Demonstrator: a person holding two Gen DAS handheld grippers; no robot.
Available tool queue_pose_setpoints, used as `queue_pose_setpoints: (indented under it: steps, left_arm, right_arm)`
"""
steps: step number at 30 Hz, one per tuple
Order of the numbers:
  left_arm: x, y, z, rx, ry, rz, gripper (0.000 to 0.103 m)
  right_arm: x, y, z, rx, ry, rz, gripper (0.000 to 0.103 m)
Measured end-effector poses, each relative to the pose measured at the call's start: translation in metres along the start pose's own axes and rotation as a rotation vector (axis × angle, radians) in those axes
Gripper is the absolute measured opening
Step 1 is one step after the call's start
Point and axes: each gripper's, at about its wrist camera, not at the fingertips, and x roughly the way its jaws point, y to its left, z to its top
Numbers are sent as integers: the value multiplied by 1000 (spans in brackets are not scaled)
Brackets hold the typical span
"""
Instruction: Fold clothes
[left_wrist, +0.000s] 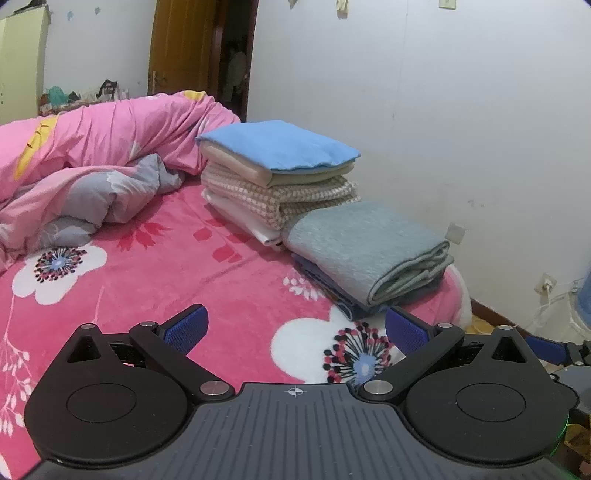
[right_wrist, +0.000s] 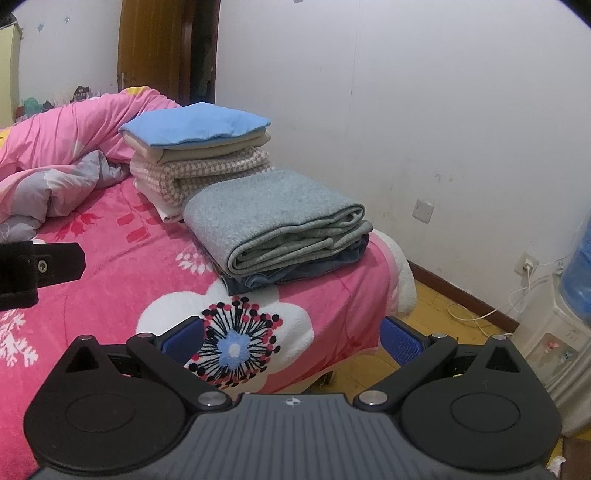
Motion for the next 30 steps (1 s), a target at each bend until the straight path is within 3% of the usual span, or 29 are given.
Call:
queue_pose_setpoints:
  steps: [30]
  left_arm:
    - [0,7,-1,-20,1,18,103]
  right_arm:
    - [-2,3,-1,3,3,9,103]
